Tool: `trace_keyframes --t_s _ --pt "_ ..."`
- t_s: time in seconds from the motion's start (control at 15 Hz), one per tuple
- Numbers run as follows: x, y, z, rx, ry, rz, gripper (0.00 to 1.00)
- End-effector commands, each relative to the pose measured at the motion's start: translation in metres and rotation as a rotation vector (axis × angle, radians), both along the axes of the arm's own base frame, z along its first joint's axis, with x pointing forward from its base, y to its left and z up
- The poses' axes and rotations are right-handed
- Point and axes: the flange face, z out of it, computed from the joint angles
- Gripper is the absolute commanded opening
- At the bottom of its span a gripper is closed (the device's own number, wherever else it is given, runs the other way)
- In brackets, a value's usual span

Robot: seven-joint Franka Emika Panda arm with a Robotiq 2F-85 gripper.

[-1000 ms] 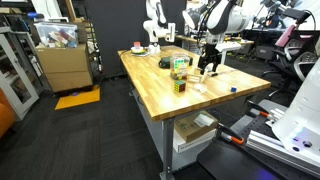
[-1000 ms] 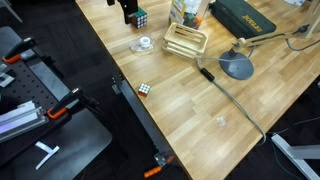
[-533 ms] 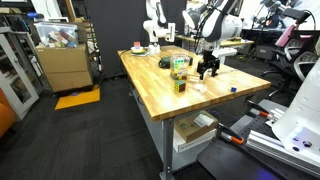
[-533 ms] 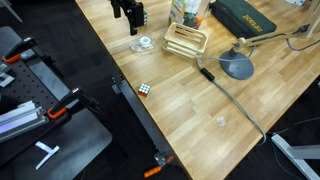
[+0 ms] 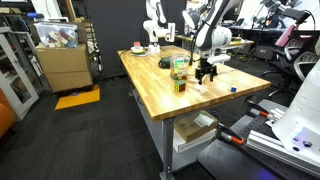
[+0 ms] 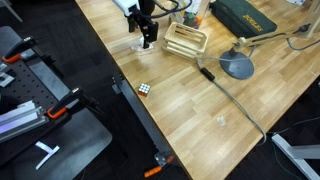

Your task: Put the cello tape holder in the wooden box

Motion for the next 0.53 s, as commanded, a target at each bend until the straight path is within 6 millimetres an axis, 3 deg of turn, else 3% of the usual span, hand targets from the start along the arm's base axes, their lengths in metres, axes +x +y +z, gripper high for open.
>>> trace_keyframes --t_s 0.0,0.47 --pt "0.0019 -0.0013 -0.0032 0.0 0.005 -0.001 1.0" --pt "0.0048 -0.0034 -0.0069 -0.002 0.019 -0.011 1.0"
